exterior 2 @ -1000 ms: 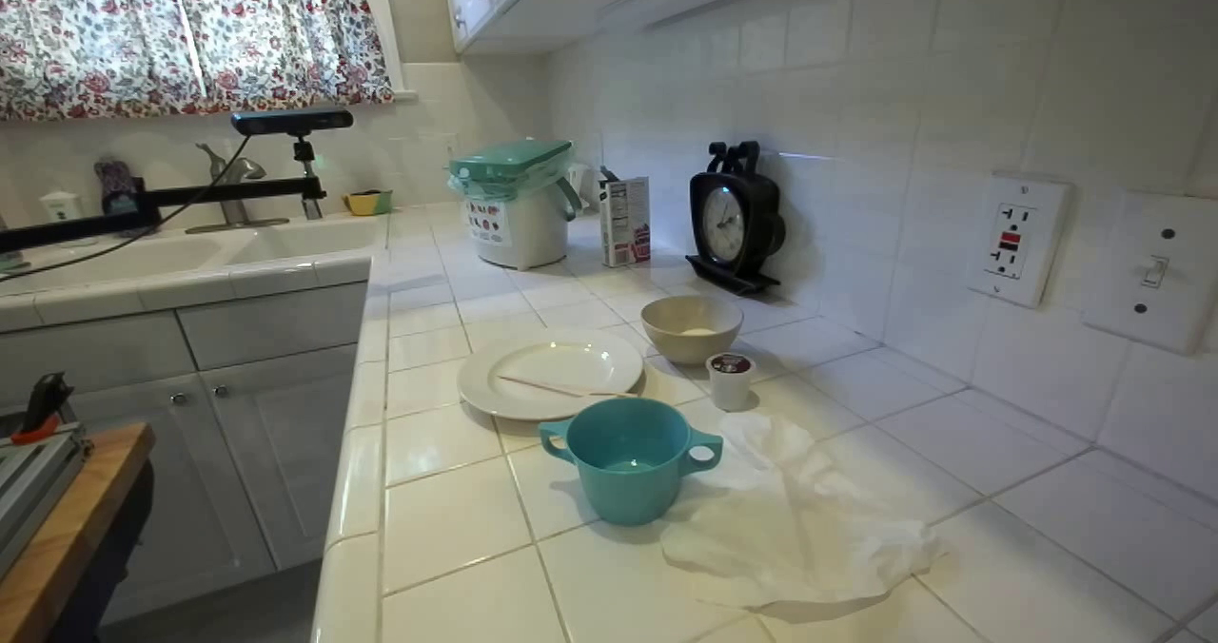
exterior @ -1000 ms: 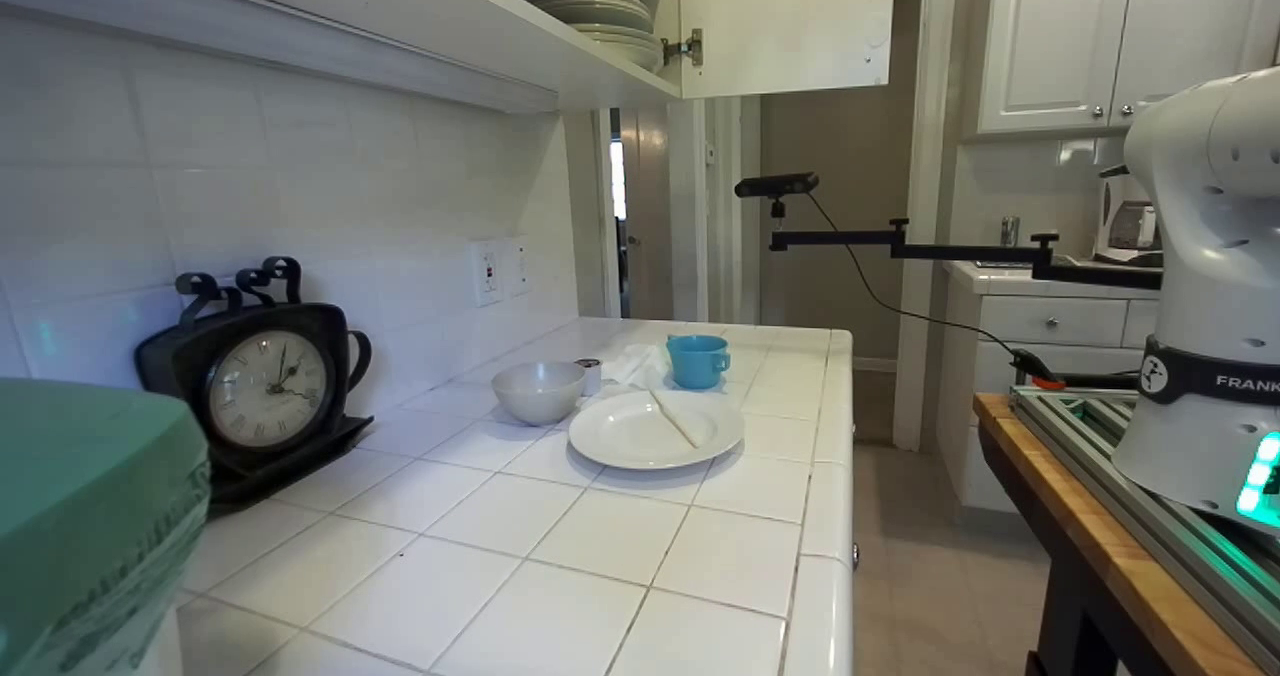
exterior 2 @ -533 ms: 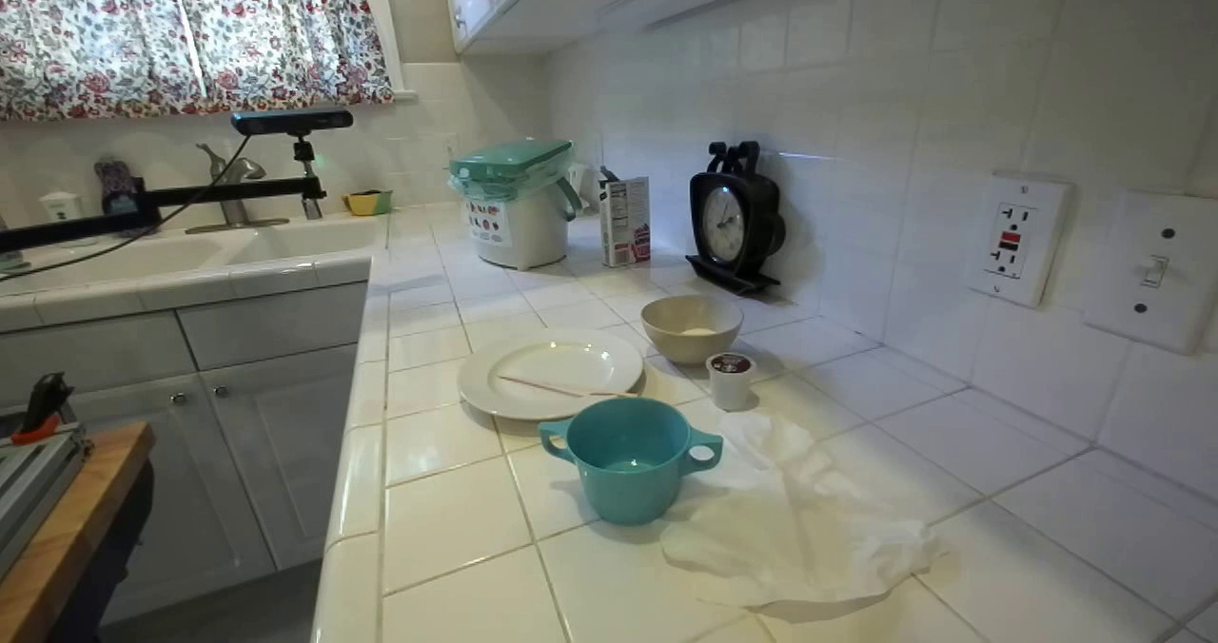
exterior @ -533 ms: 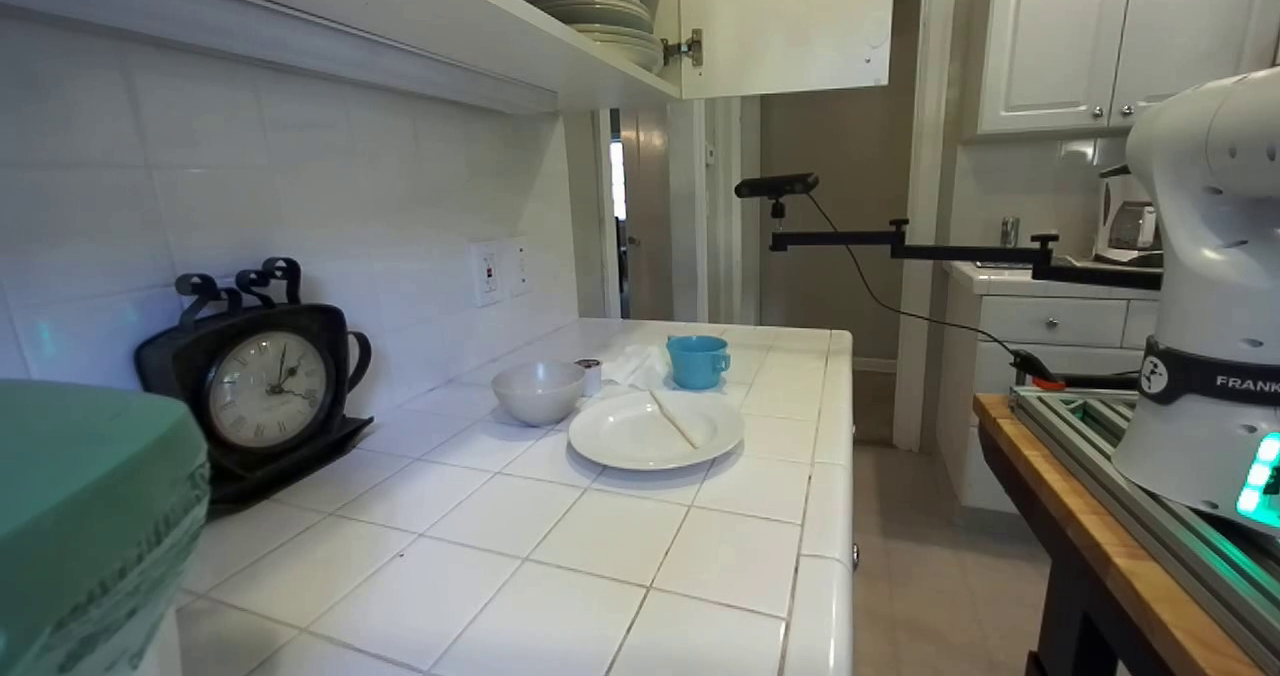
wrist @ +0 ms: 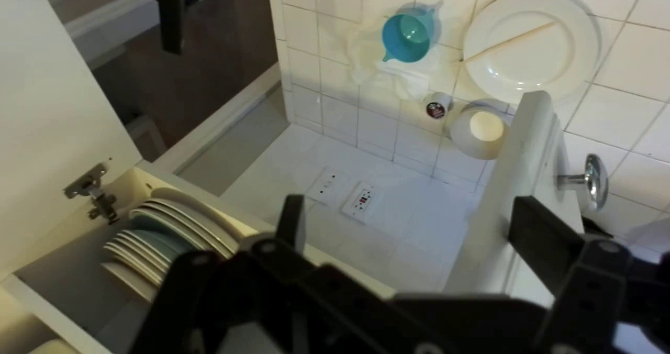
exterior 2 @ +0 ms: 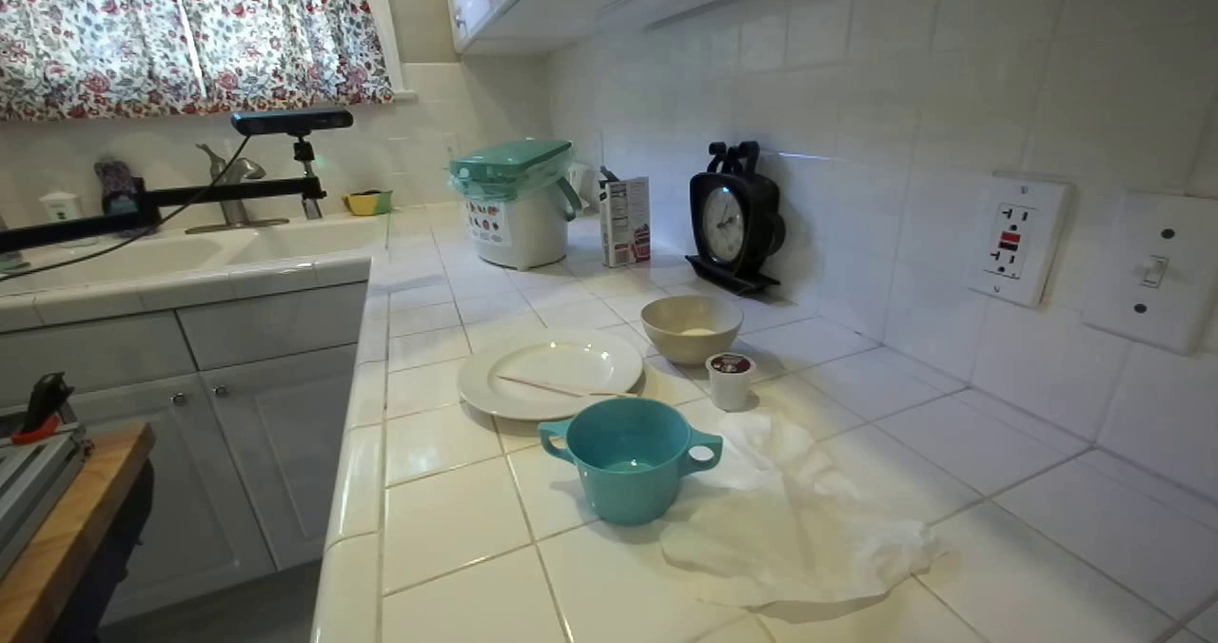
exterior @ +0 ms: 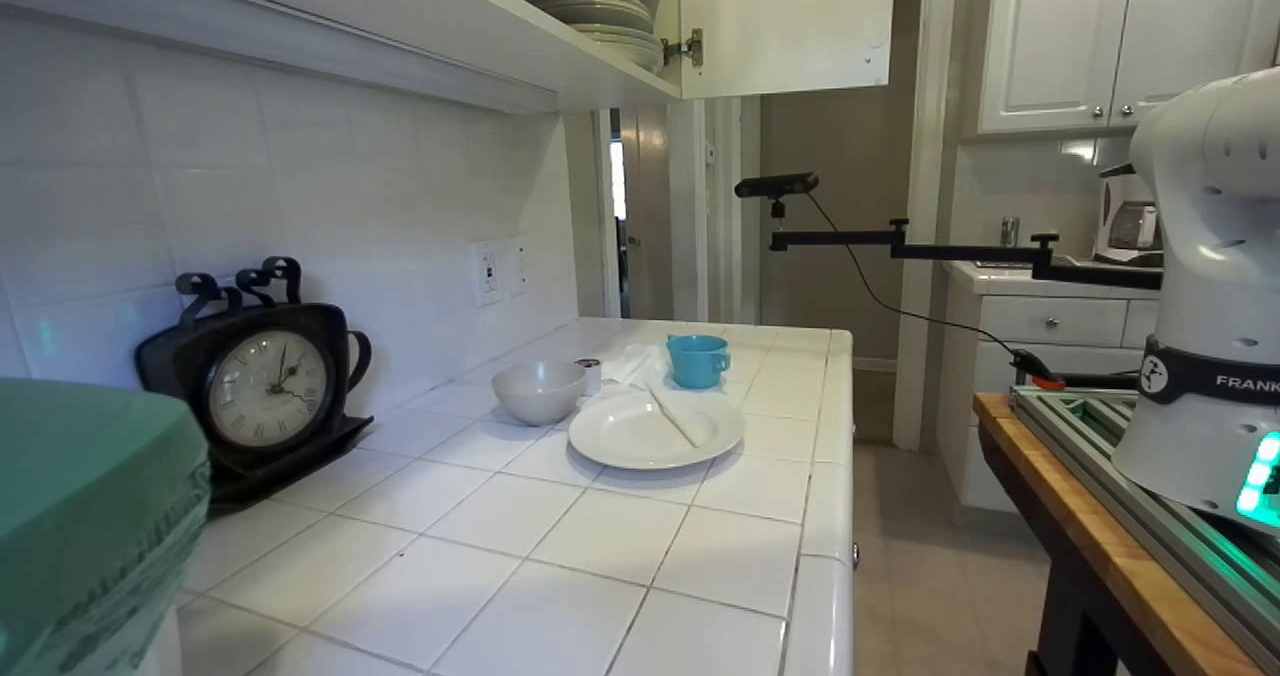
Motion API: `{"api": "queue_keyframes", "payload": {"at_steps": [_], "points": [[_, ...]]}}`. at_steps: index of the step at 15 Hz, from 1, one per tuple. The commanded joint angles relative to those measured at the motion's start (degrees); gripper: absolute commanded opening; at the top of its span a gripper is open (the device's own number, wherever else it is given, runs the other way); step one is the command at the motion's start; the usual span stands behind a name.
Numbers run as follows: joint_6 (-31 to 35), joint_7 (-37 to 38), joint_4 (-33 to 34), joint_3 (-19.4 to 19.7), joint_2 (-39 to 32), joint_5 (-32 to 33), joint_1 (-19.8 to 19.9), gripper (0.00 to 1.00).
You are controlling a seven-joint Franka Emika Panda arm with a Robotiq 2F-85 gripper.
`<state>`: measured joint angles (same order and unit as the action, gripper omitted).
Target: Close the left upper cabinet door.
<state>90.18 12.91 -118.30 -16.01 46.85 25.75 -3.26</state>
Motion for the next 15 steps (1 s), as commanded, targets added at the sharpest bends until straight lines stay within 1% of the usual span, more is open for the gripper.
{"api": "queue_keyframes", "payload": {"at_steps": [1,9,15], "points": [[1.8,-1.2,-2.1,0.4,0.9,4.3,0.4,1.00],[5.7,-0.1,-4.5,2.5,1.2,9.2,0.6,1.00],[11.4,0.8,-6.8,6.2,1.3,10.3,1.6,1.00]]}}
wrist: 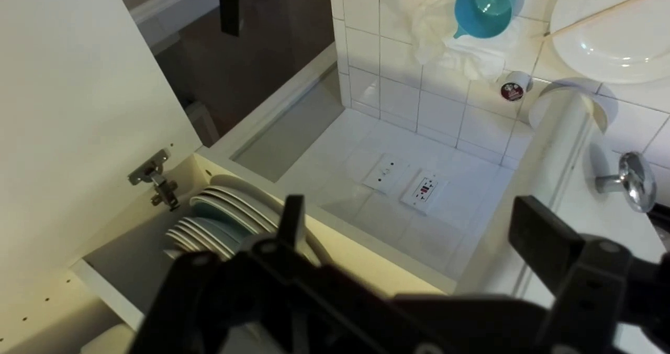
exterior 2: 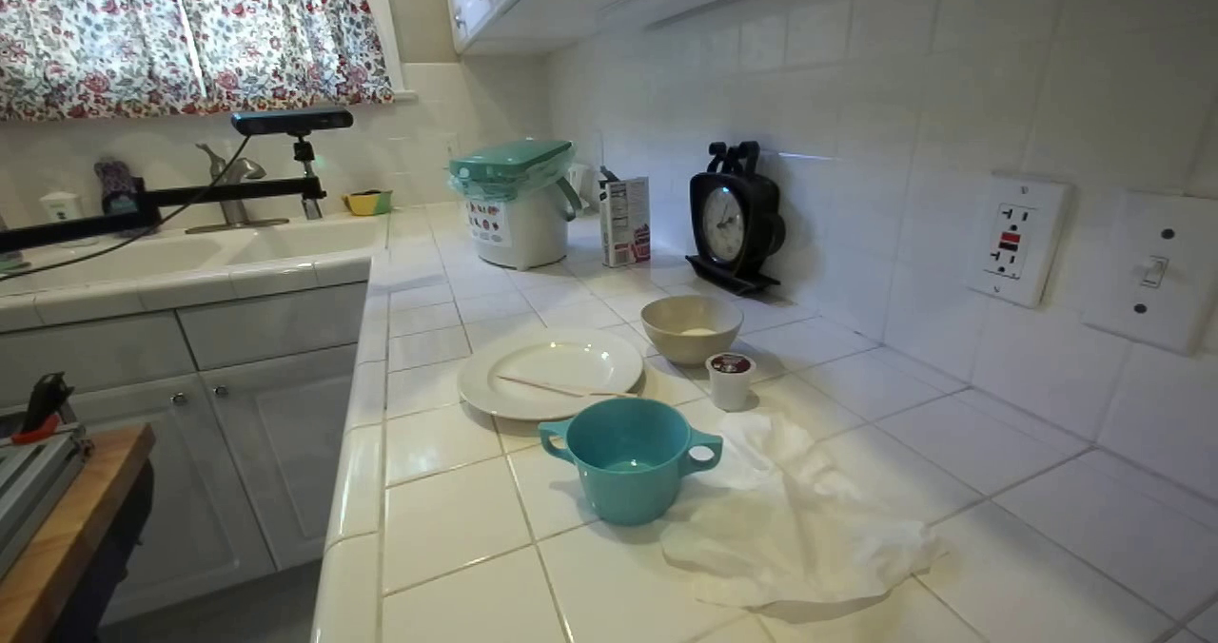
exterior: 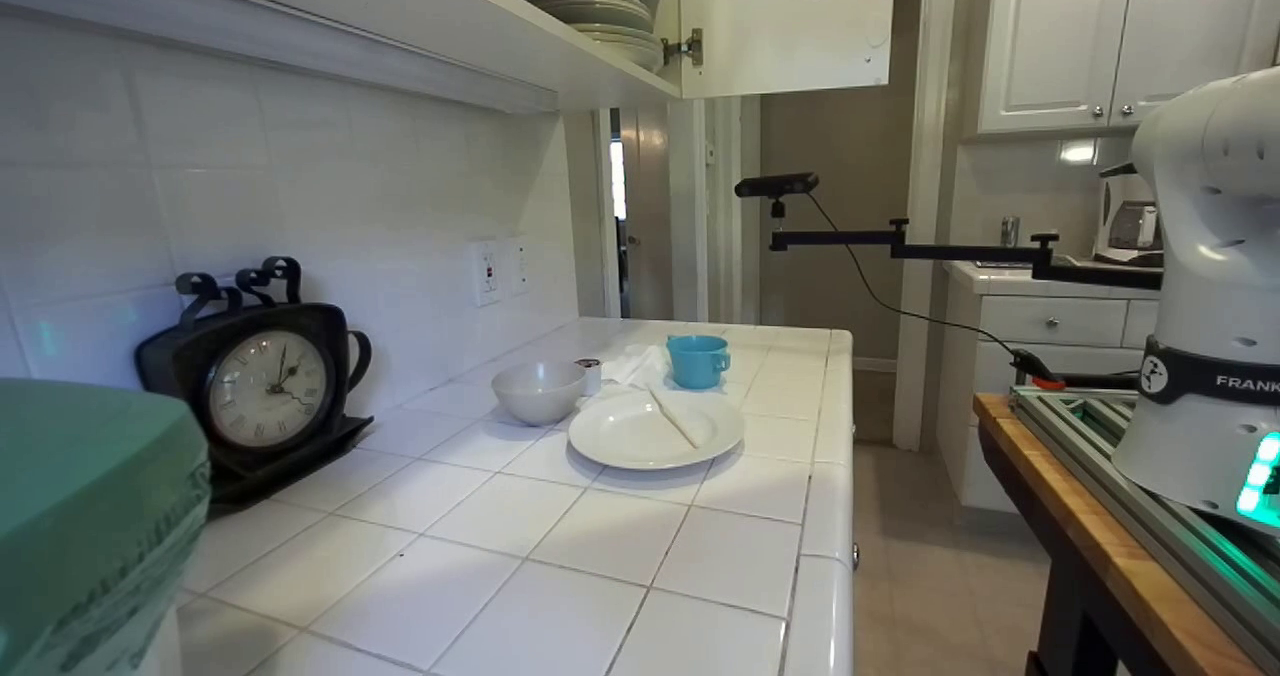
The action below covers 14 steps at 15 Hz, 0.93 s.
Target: Close the left upper cabinet door.
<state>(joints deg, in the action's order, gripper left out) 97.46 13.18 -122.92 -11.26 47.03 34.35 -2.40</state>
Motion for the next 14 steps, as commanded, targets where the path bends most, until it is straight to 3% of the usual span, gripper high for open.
{"api": "queue_keyframes", "payload": {"at_steps": [1,14], "points": [[5.0,0.6,-2.4,1.9,1.1,1.7,1.0,1.00],[22.4,0.4,-3.1,7.4,-4.1,0.3,6.5,1.00]]}}
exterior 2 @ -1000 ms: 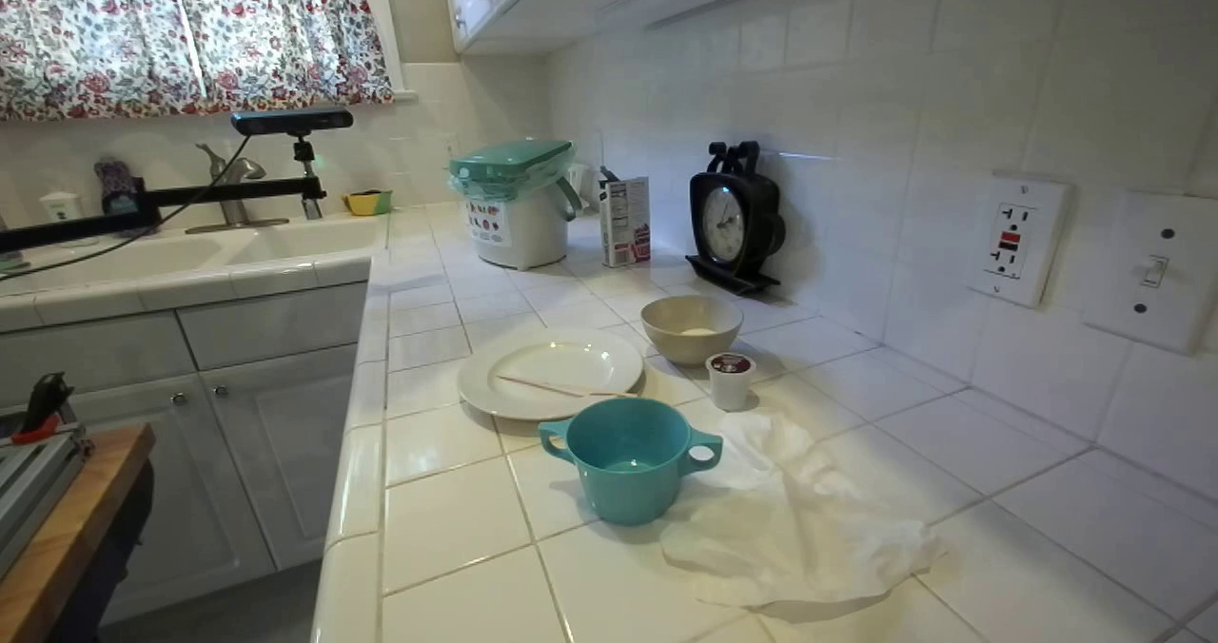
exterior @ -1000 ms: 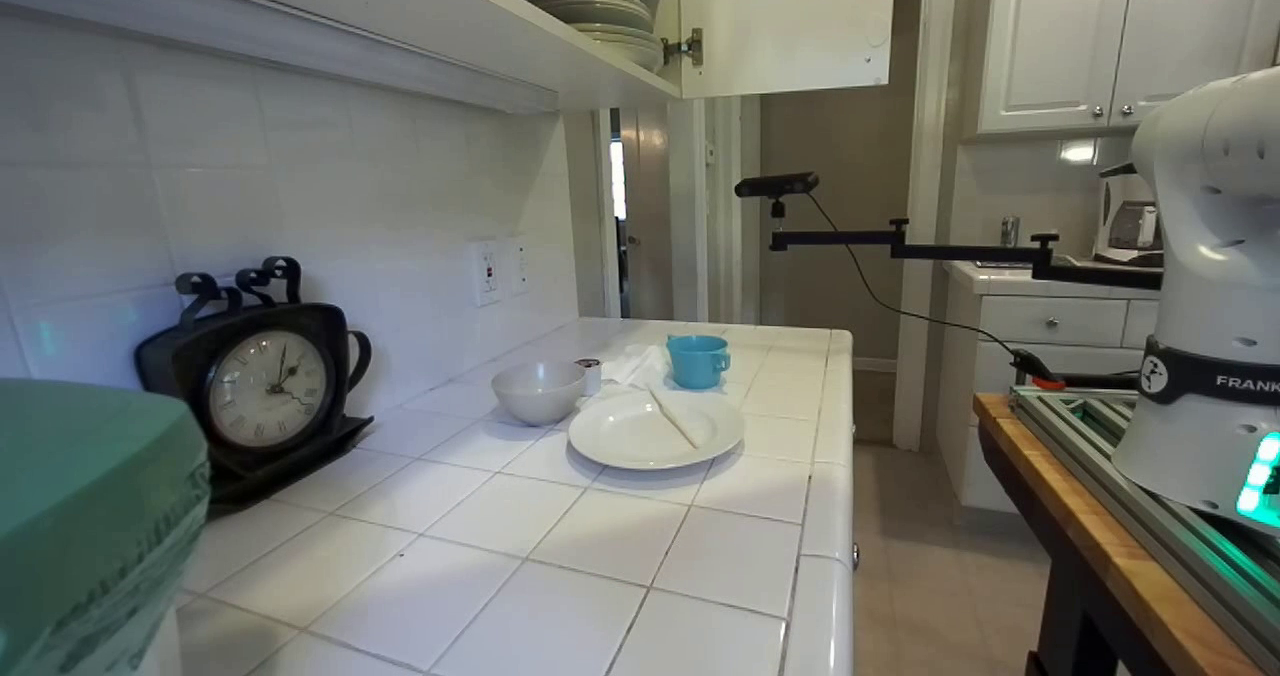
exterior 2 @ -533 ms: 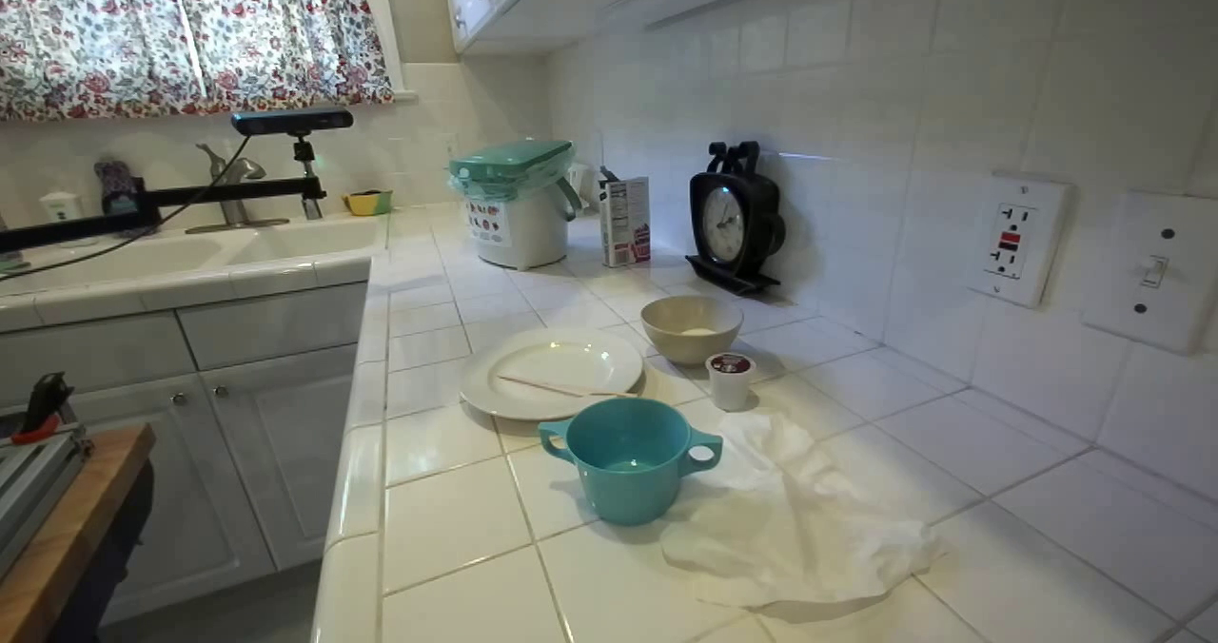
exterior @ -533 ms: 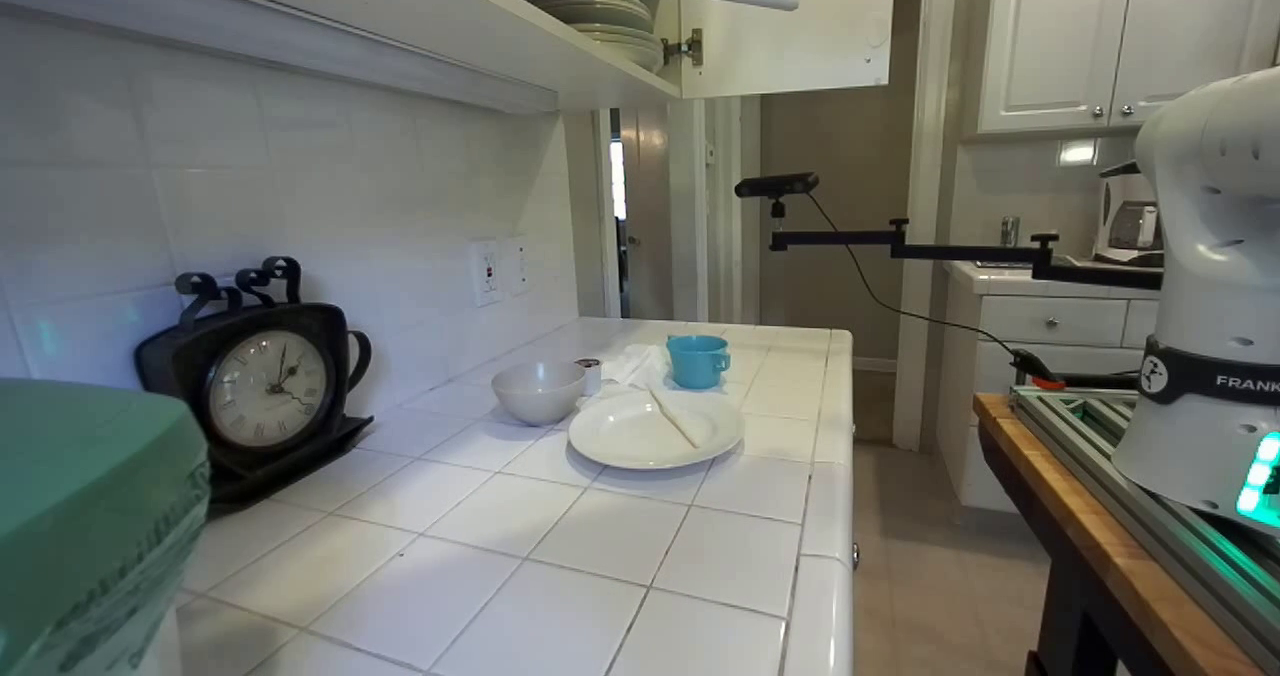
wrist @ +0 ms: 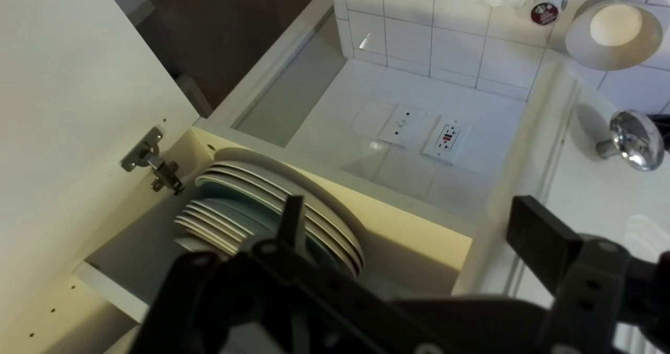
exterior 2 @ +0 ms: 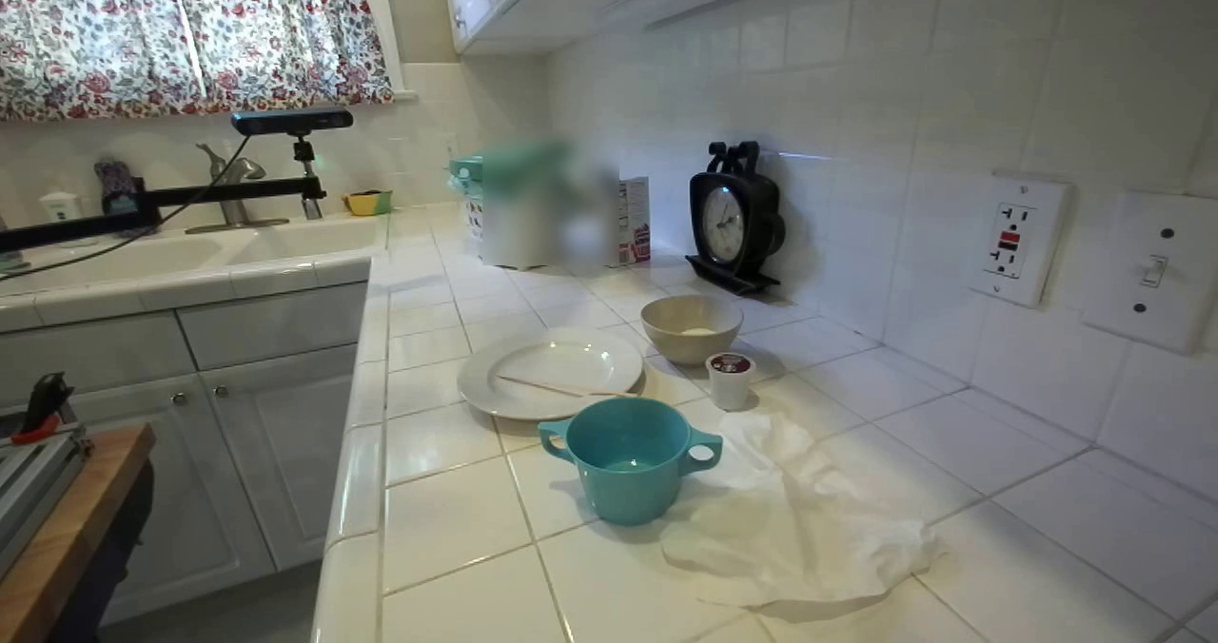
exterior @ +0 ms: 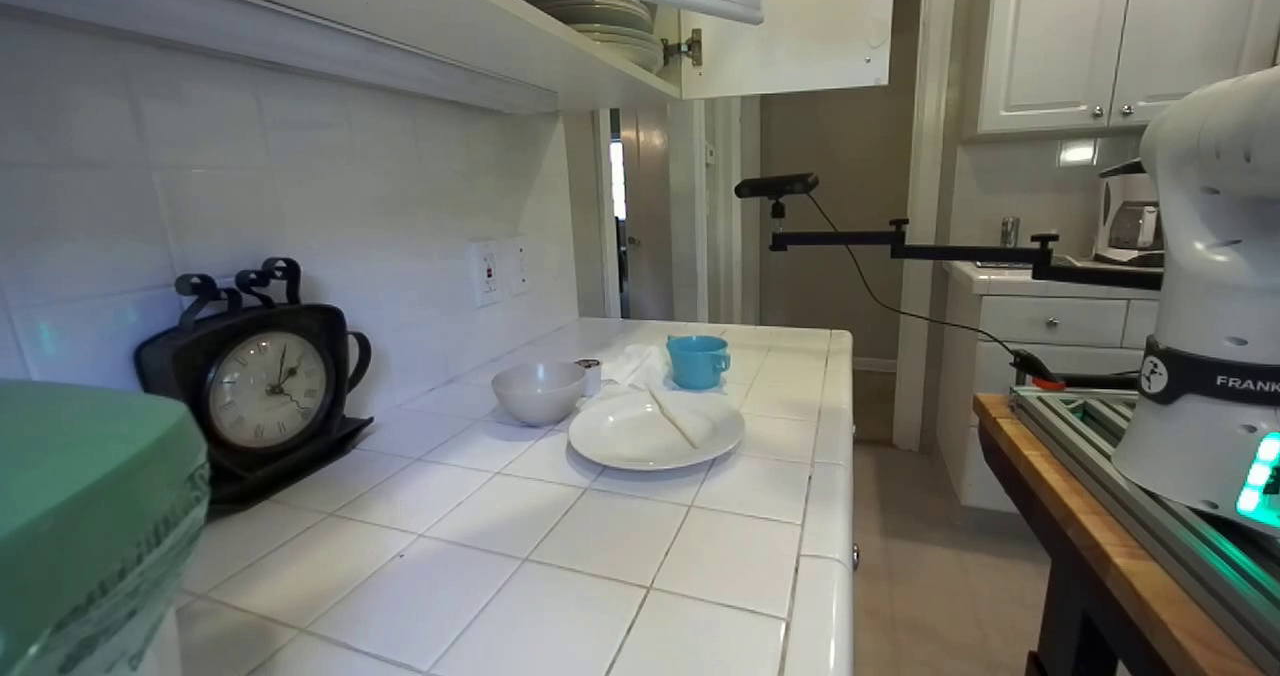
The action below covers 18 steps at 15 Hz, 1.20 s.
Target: Close the left upper cabinet door.
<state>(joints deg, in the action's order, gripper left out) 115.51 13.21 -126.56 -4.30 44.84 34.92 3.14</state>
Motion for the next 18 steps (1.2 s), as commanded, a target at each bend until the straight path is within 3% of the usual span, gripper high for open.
{"api": "queue_keyframes", "payload": {"at_steps": [1,12,18], "points": [[5.6,0.2,0.9,0.6,-2.8,-0.3,1.3,1.00],[15.7,-1.4,5.2,2.5,-10.8,-0.8,5.7,1.00],[19.2,-2.5,6.9,4.7,-15.0,-2.8,6.1,1.00]]}}
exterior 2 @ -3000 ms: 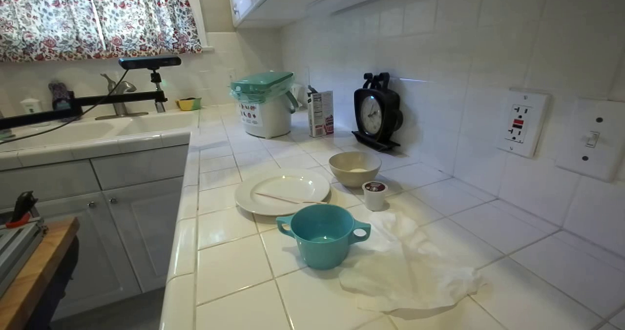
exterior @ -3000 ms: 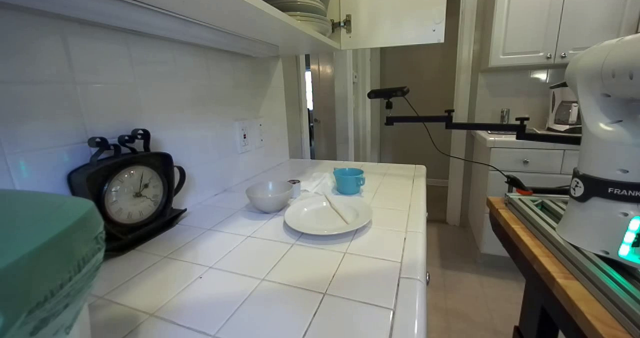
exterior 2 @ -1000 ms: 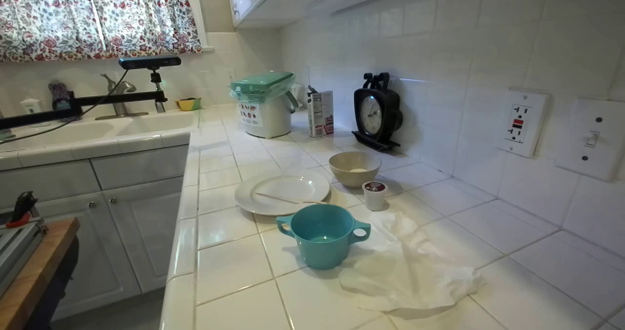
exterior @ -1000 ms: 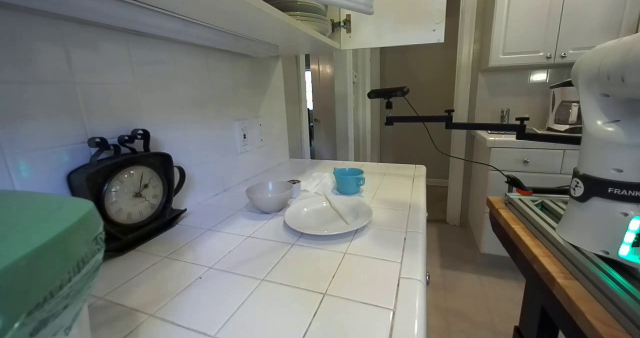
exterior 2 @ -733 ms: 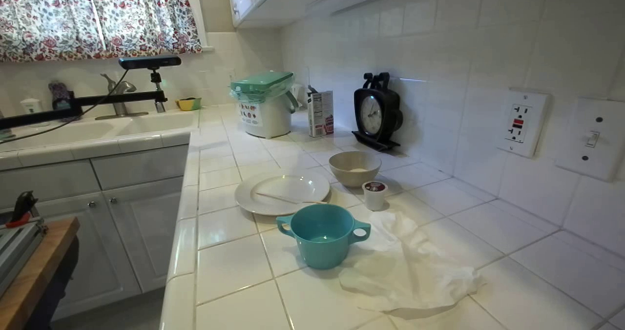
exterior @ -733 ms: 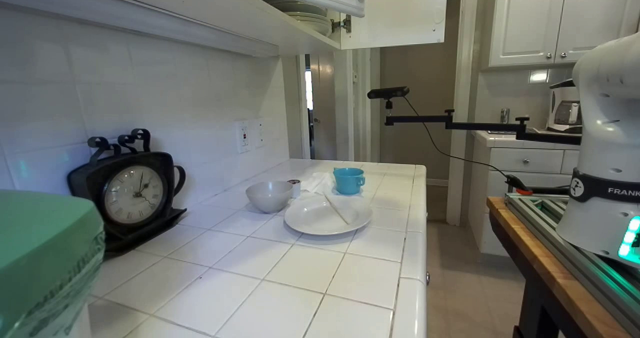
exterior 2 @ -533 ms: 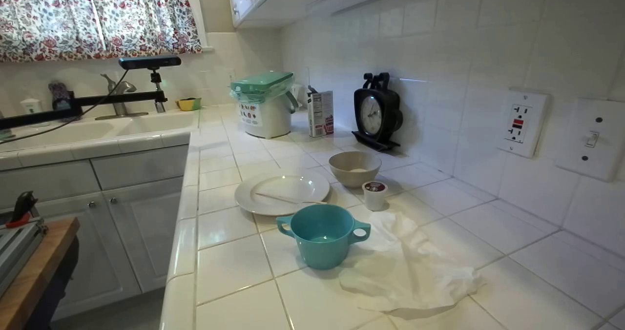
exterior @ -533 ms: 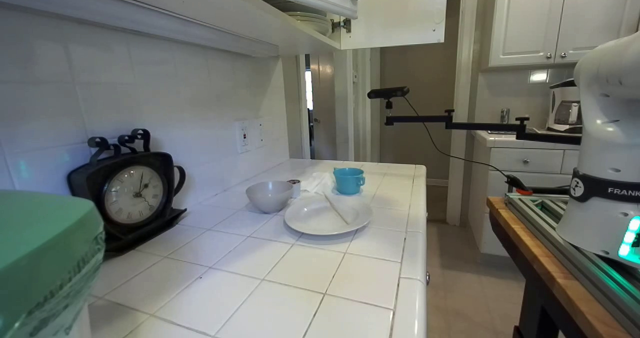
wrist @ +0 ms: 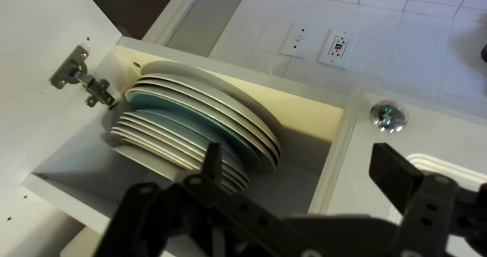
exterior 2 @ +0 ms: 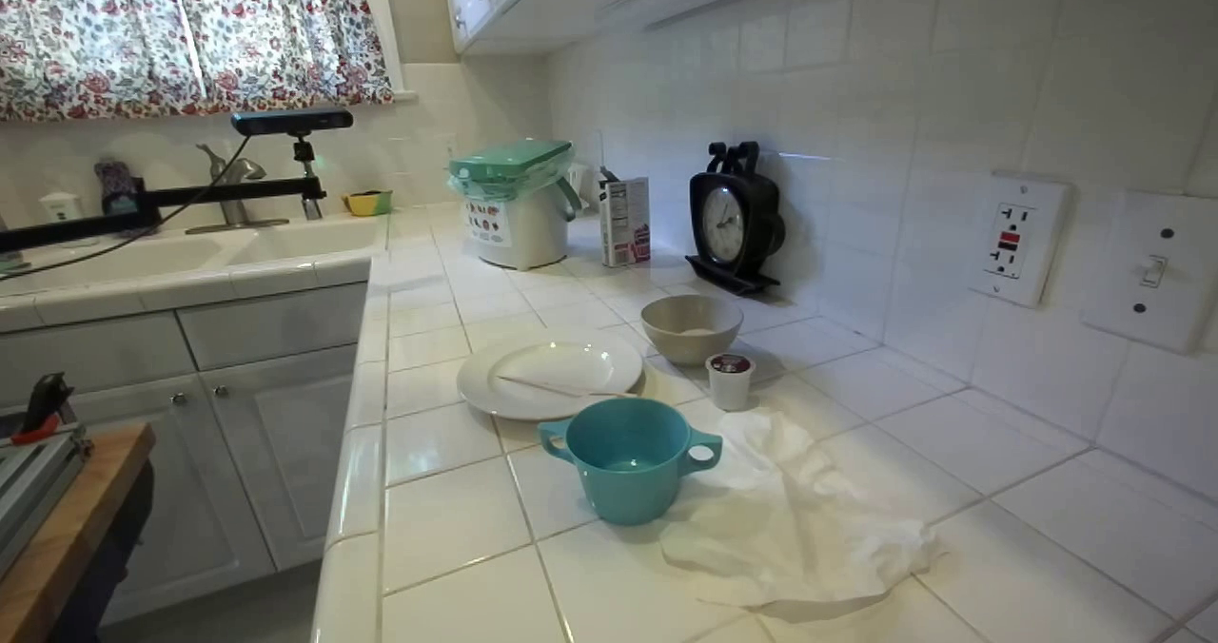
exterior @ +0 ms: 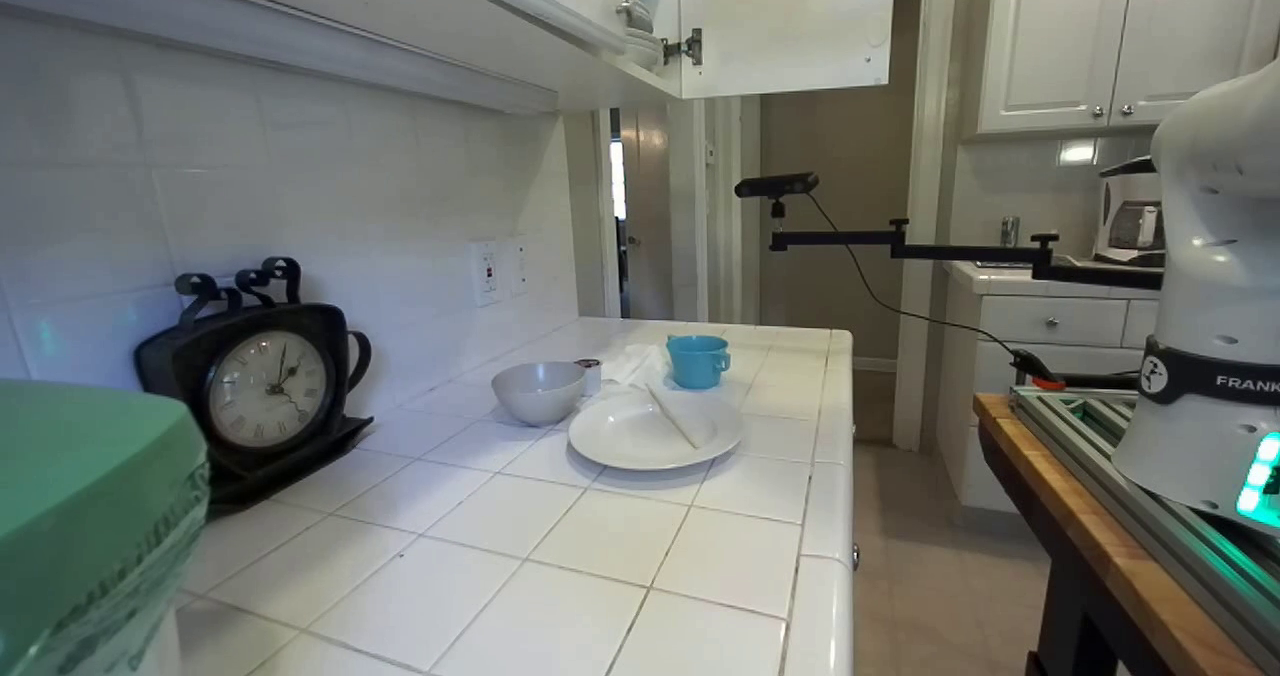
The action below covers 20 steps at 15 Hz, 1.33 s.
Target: Close the left upper cabinet door.
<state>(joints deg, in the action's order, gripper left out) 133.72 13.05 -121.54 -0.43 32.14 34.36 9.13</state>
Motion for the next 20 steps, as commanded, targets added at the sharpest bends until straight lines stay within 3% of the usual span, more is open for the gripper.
{"api": "queue_keyframes", "payload": {"at_steps": [1,6,15,20], "points": [[0.7,-2.5,2.0,0.9,-2.7,-2.6,0.1,1.00],[-4.3,-4.4,1.7,-0.2,-1.9,-8.6,-1.7,1.00],[-29.8,-6.0,2.3,-2.4,2.0,-19.4,-6.6,1.00],[-35.5,-4.2,-0.8,-2.3,3.3,-24.0,-8.2,1.00]]}}
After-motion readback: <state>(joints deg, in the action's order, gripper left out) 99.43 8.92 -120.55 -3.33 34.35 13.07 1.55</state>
